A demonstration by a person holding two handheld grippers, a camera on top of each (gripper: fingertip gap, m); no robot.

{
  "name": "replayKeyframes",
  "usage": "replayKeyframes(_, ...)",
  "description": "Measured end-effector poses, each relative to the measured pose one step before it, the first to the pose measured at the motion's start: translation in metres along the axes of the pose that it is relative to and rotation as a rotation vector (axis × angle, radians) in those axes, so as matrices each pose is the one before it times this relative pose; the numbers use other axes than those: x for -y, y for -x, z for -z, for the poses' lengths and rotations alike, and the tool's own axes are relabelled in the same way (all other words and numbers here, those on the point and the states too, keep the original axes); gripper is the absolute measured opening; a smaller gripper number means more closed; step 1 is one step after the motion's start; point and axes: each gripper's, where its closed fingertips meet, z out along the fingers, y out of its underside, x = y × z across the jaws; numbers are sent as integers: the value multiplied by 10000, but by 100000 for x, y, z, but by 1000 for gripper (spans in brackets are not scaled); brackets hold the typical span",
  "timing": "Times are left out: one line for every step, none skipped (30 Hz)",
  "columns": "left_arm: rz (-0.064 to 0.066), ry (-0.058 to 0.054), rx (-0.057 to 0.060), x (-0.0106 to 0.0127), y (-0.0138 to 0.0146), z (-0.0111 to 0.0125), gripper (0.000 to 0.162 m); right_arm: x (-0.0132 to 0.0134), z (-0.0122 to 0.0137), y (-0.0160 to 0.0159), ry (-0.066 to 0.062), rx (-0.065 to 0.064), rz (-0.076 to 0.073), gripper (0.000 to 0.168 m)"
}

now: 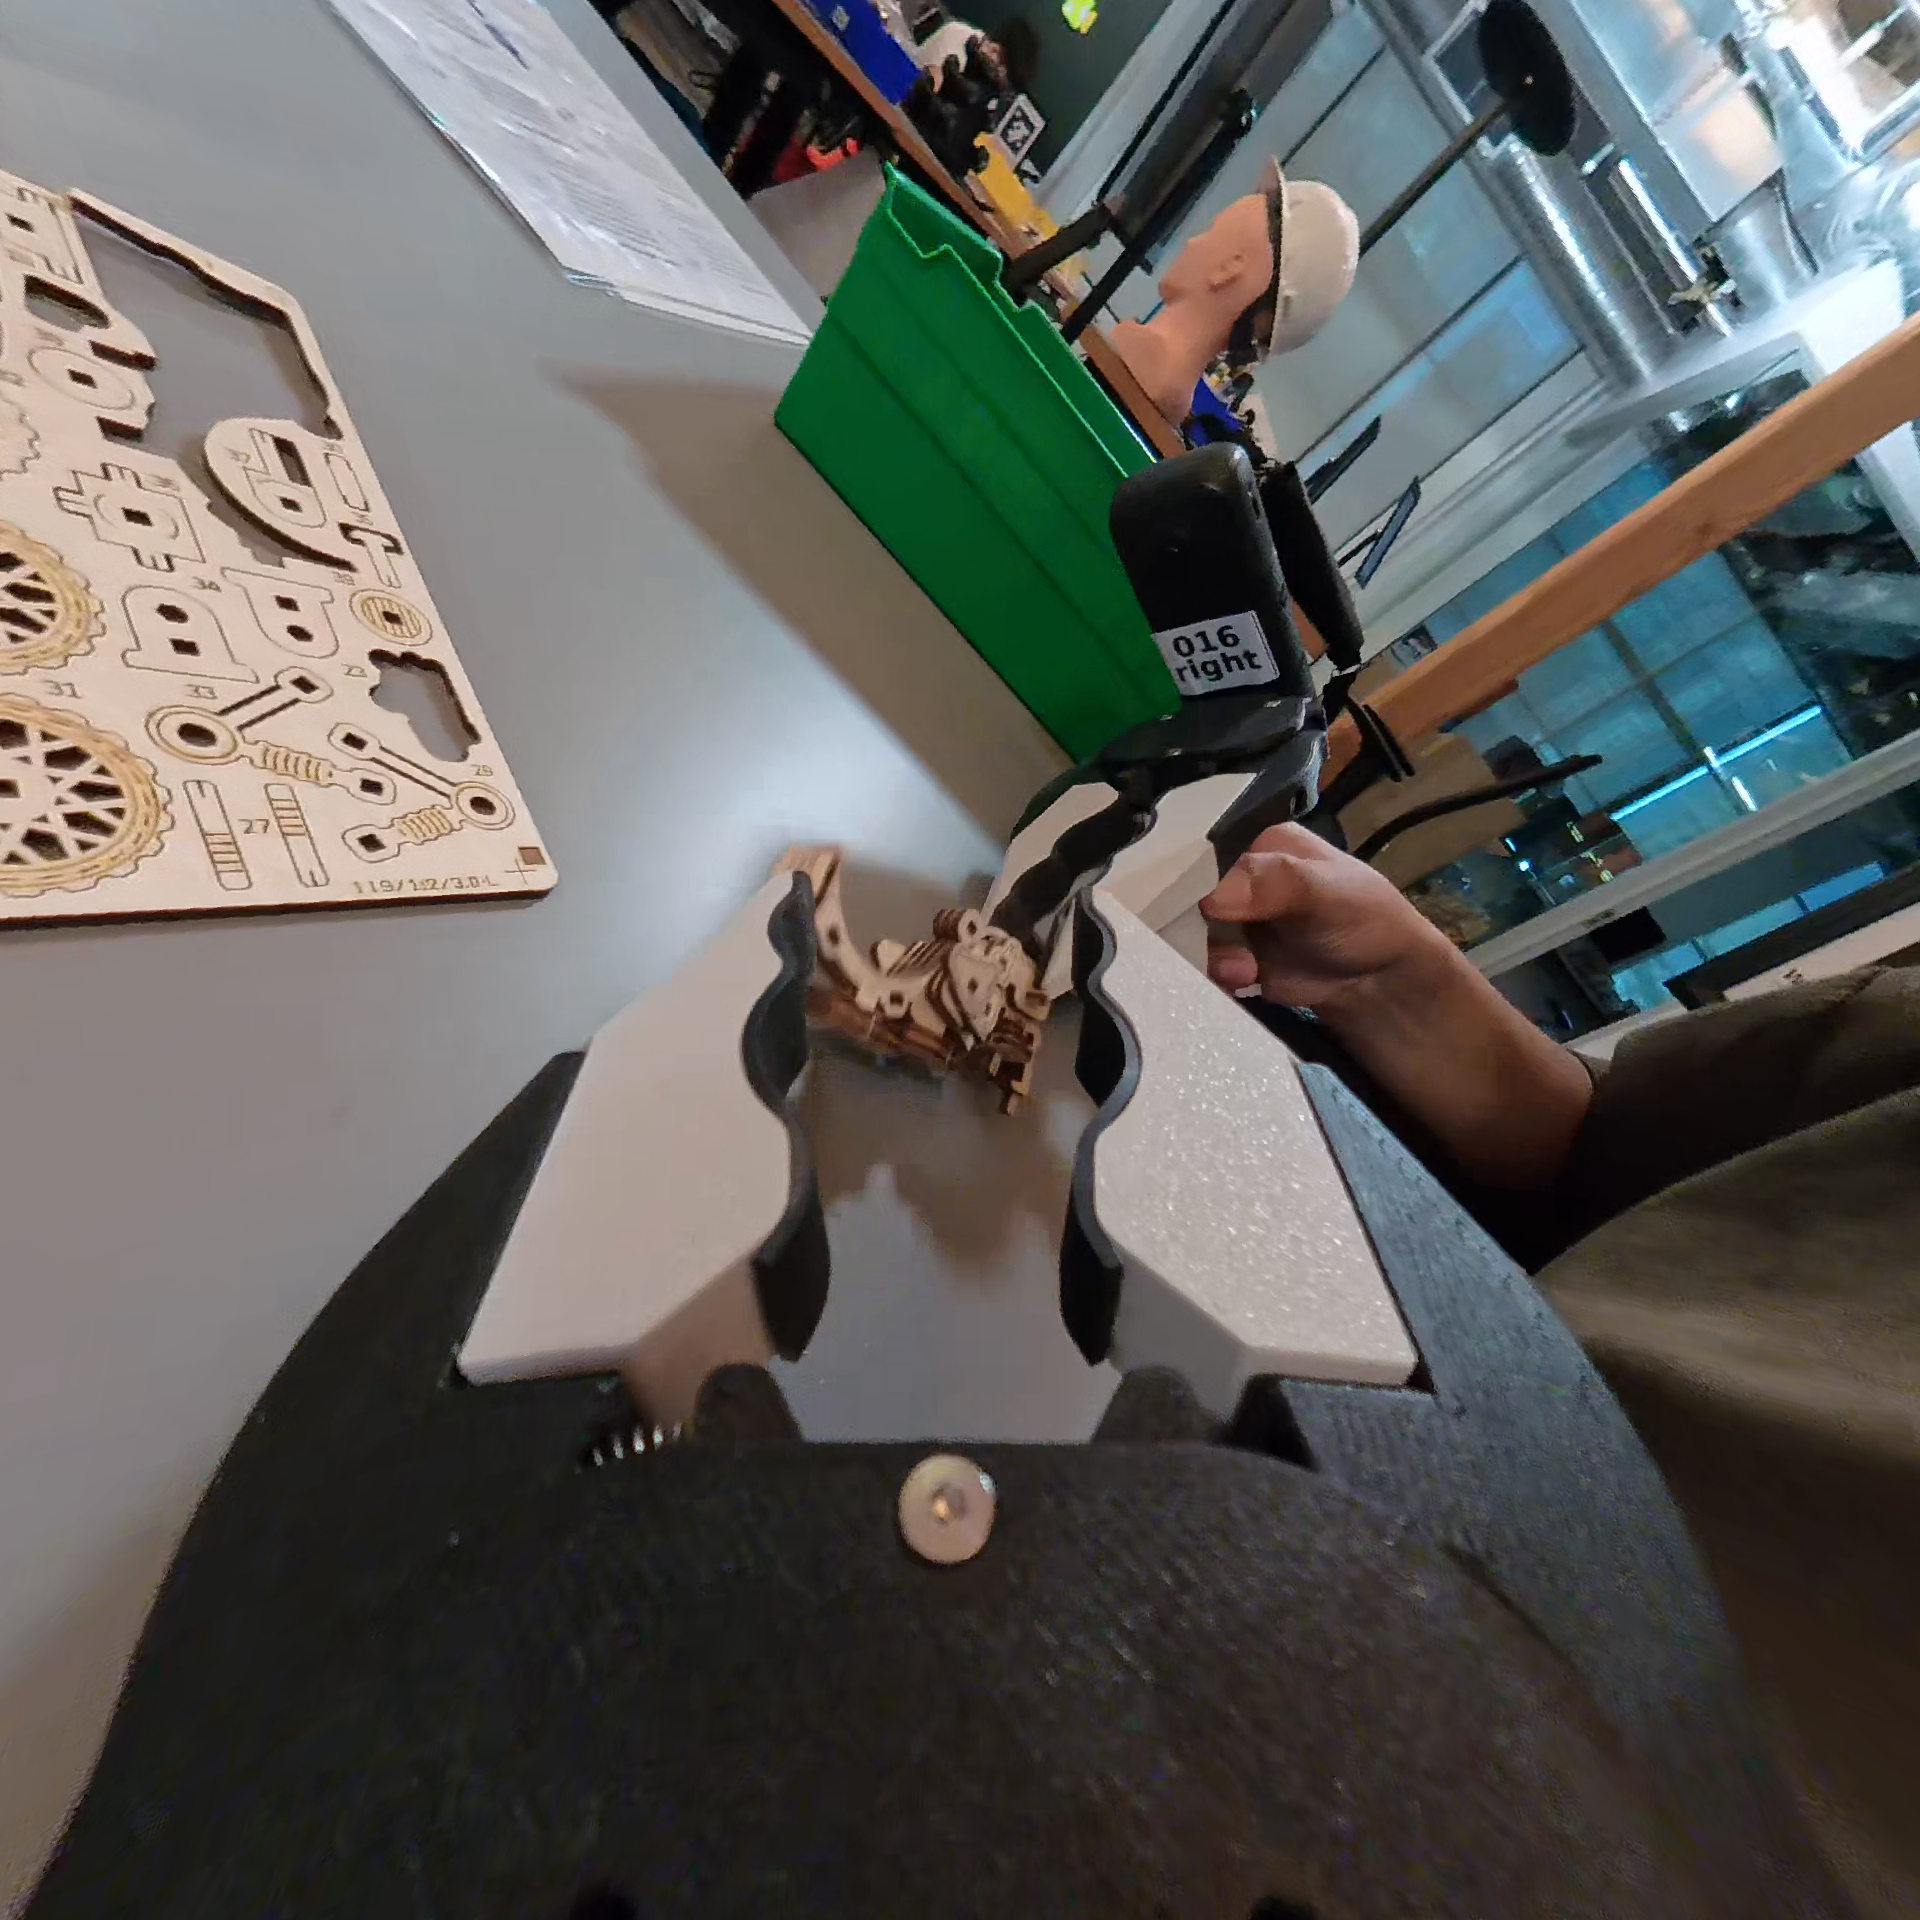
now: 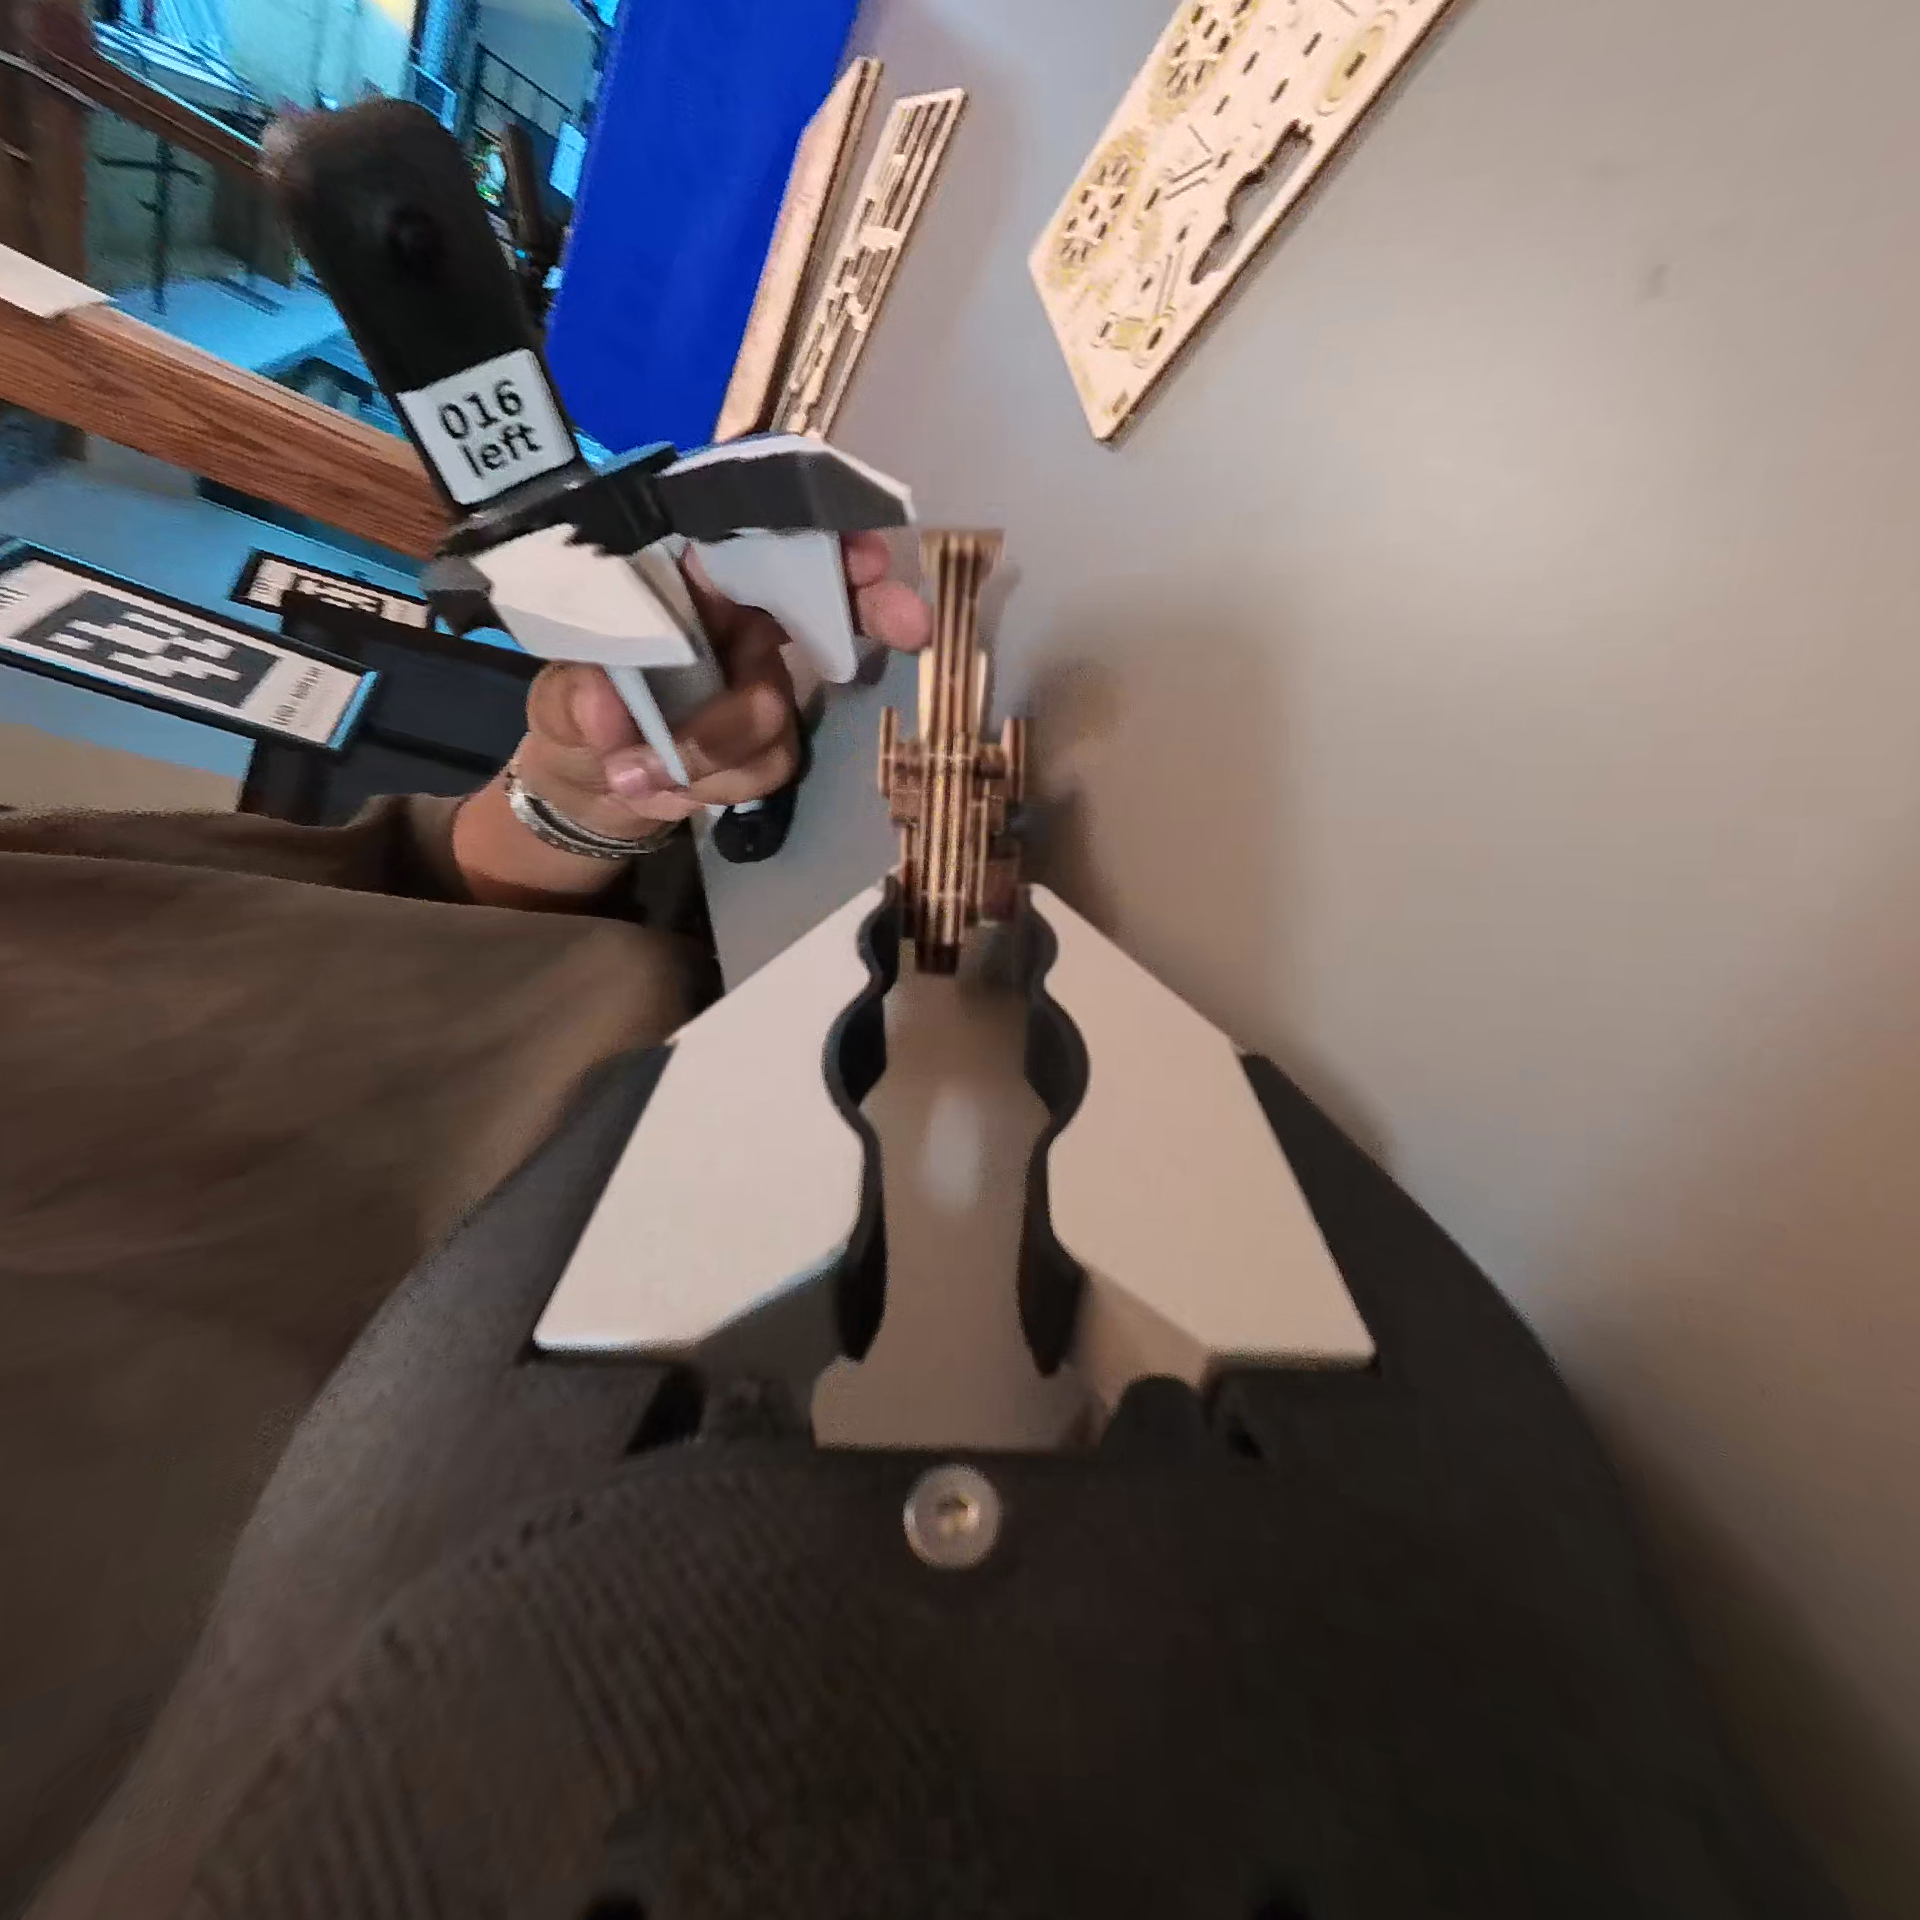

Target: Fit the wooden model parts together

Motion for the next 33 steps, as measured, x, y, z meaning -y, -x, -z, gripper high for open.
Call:
replayKeyframes(32,-40,78,58,135,37,47,-94,-33,-286,54,-143,8,20)
replayKeyframes(7,-44,102,75,158,48,47,-21,-4,-161,1,-33,-46,20)
replayKeyframes(-3,-54,108,92,167,61,47,103,39,-166,-68,-30,-62,20)
replayKeyframes(-4,-79,118,140,176,79,47,130,90,-243,-77,-104,-27,21)
replayKeyframes(-15,-81,71,137,127,74,47,138,101,-184,-67,-107,40,19)
replayKeyframes(-24,-66,73,133,123,79,47,156,110,-132,-70,-116,106,19)
replayKeyframes(-47,-50,69,124,105,51,47,106,88,-154,-38,-145,133,20)
replayKeyframes(-70,-19,36,70,39,30,47,47,66,-158,-5,-137,107,22)
replayKeyframes(-74,5,59,34,58,5,47,62,46,-136,-24,-99,54,23)
replayKeyframes(-81,1,50,37,30,-8,47,135,96,-90,-70,-68,53,24)
replayKeyframes(-95,-11,22,32,-37,0,47,218,127,-33,-109,-55,113,30)
replayKeyframes(-107,-23,34,56,-31,5,47,264,191,-19,-126,-78,179,34)
replayKeyframes(-104,-33,60,61,-3,17,47,305,244,-38,-131,-113,237,37)
replayKeyframes(-99,-43,47,77,-2,30,47,355,275,66,-141,-82,302,41)
replayKeyframes(-108,-46,25,85,-40,29,47,425,285,328,-150,30,408,46)
replayKeyframes(-121,-34,52,85,8,32,47,453,295,637,-142,125,590,48)
replayKeyframes(-143,-25,85,88,51,32,47,460,255,865,-107,122,834,48)
replayKeyframes(-167,-26,75,94,27,44,47,375,178,885,-25,7,1083,48)
replayKeyframes(-163,-17,82,81,40,31,48,126,48,727,136,-165,1297,49)
replayKeyframes(-145,8,54,42,22,15,48,-254,-96,345,357,-436,1368,46)
replayKeyframes(-135,47,-49,-23,-115,-22,48,-689,-251,114,602,-557,1341,44)
replayKeyframes(-180,142,-122,-135,-228,-92,48,-963,-381,230,730,-460,1286,41)
replayKeyframes(-301,303,-113,-312,-230,-149,48,-896,-468,298,706,-396,1168,41)
replayKeyframes(-398,371,-19,-340,-102,-168,48,-590,-437,303,559,-361,1001,40)
replayKeyframes(-427,243,175,-137,159,-87,48,-172,-299,249,335,-323,804,40)
replayKeyframes(-449,41,249,126,229,11,48,206,-135,171,119,-278,618,41)
replayKeyframes(-495,-49,207,229,165,91,48,338,2,16,2,-275,471,42)
replayKeyframes(-491,-33,265,190,248,99,48,251,43,-46,-3,-238,399,44)
replayKeyframes(-430,13,266,81,282,67,48,91,-20,-73,43,-228,374,46)
replayKeyframes(-309,44,162,6,154,2,48,-102,-124,-223,132,-306,364,49)
replayKeyframes(-115,71,19,-68,4,-63,48,-262,-229,-176,222,-276,370,50)
replayKeyframes(36,117,-88,-135,-75,-132,48,-327,-281,13,274,-148,365,49)
replayKeyframes(108,137,-49,-167,54,-145,48,-279,-284,-5,251,-139,336,48)
